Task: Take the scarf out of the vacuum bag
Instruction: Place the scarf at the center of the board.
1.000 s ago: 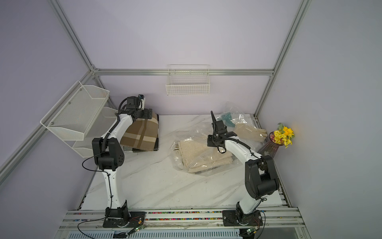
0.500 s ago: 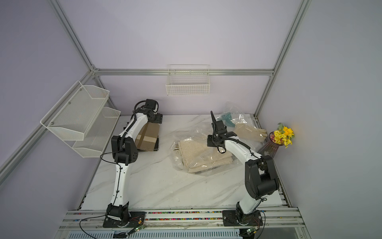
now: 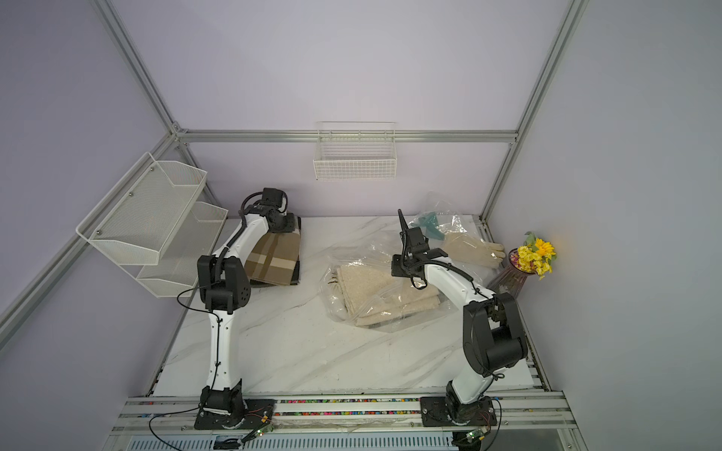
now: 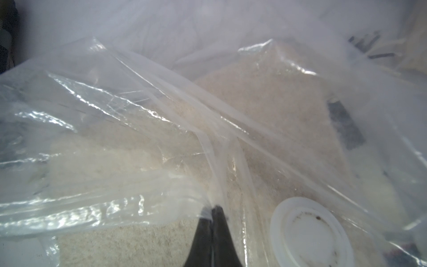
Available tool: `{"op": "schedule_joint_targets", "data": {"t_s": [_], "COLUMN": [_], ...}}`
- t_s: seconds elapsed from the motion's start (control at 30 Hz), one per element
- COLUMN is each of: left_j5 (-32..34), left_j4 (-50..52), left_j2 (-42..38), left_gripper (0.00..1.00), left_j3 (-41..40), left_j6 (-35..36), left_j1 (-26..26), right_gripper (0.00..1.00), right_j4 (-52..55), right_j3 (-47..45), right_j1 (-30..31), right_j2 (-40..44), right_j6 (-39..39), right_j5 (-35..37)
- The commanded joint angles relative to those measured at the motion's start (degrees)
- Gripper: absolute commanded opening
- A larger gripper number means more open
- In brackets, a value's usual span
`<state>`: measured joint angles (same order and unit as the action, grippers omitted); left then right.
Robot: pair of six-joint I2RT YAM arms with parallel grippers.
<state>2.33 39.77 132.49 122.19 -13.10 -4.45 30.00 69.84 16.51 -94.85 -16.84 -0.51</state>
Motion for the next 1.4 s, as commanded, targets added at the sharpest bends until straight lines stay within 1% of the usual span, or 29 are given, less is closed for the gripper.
{"op": "schedule_joint_targets", "data": {"t_s": [0.0, 0.03, 0.07, 0.1, 0.13, 0.17, 0.2, 0.27, 0.33, 0.4, 0.5, 0.6, 0.67, 0.7, 0.73, 0.77, 0.8, 0.93, 1.07, 1.23, 1.27, 1.37], "left_j5": [-11.83, -13.48, -15.22, -16.44, -18.46, -20.78, -22.71, -26.49, -26.98, -26.78, -26.01, -22.08, -23.59, -22.93, -20.91, -21.02, -22.99, -29.25, -32.06, -36.03, -36.78, -37.64], "left_j4": [-18.58, -23.23, -25.32, -25.15, -24.43, -23.68, -23.55, -25.81, -28.60, -28.28, -24.98, -23.07, -25.66, -26.50, -27.76, -29.91, -30.97, -29.25, -33.72, -38.86, -40.25, -43.22], "left_j2": [-12.38, -14.41, -15.20, -15.11, -14.47, -13.83, -13.36, -13.28, -13.87, -13.45, -12.42, -13.51, -15.81, -17.19, -19.21, -21.33, -22.78, -28.77, -36.87, -44.16, -45.40, -48.48], "left_gripper": [0.32, 0.38, 0.46, 0.60, 0.77, 0.91, 1.00, 1.00, 1.00, 1.00, 1.00, 1.00, 1.00, 1.00, 1.00, 1.00, 1.00, 1.00, 1.00, 1.00, 1.00, 1.00], "left_j3": [-14.86, -18.93, -20.65, -20.53, -19.60, -18.70, -18.38, -19.34, -21.23, -21.00, -18.91, -19.23, -21.95, -23.31, -25.44, -28.06, -29.70, -33.16, -43.13, -54.94, -56.99, -62.02], "left_j6": [-7.81, -10.02, -11.09, -11.13, -10.26, -9.72, -9.77, -11.58, -12.91, -13.51, -13.62, -15.24, -14.91, -14.88, -15.62, -16.17, -16.33, -17.69, -21.71, -25.84, -27.05, -29.48], "left_j1": [4.90, 5.92, 6.70, 7.11, 7.39, 7.68, 7.86, 8.44, 8.58, 8.70, 8.68, 8.75, 8.84, 8.81, 8.75, 8.82, 9.00, 8.86, 7.75, 4.32, 3.40, -0.47], "right_gripper": [0.00, 0.00, 0.00, 0.00, 0.00, 0.00, 0.00, 0.00, 0.00, 0.00, 0.00, 0.00, 0.00, 0.00, 0.00, 0.00, 0.00, 0.00, 0.00, 0.00, 0.00, 0.00], "right_j4": [-0.69, -0.65, -0.64, -0.65, -0.68, -0.73, -0.66, -0.62, -0.56, -0.49, -0.45, -0.41, -0.37, -0.41, -0.35, -0.53, -0.60, -0.92, -2.30, -2.97, -4.82, -5.37], "right_j3": [0.44, 0.47, 0.45, 0.47, 0.55, 0.60, 0.73, 0.90, 0.87, 0.91, 0.68, 0.64, 0.77, 0.89, 0.97, 0.98, 0.99, 1.20, 0.96, 0.56, 0.55, 0.38], "right_j1": [0.17, 0.10, 0.24, 0.19, 0.26, 0.28, 0.29, 0.39, 0.44, 0.39, 0.44, 0.45, 0.50, 0.45, 0.59, 0.59, 0.71, 1.27, 1.95, 2.99, 3.15, 3.85], "right_j2": [0.85, 0.96, 0.93, 0.89, 0.85, 0.78, 0.63, 0.62, 0.60, 0.58, 0.89, 0.92, 1.02, 1.07, 0.99, 1.08, 1.20, 1.17, 1.60, 2.83, 3.11, 4.08], "right_j6": [0.42, 0.48, 0.49, 0.52, 0.54, 0.58, 0.53, 0.58, 0.56, 0.54, 0.59, 0.53, 0.58, 0.57, 0.58, 0.58, 0.49, 0.49, 0.50, 0.34, 0.45, 0.49], "right_j5": [0.78, 0.79, 0.88, 0.92, 0.90, 0.90, 0.86, 0.77, 0.86, 0.86, 0.91, 1.04, 0.81, 0.85, 0.78, 0.67, 0.52, -0.01, -2.00, -3.38, -3.98, -5.58]}}
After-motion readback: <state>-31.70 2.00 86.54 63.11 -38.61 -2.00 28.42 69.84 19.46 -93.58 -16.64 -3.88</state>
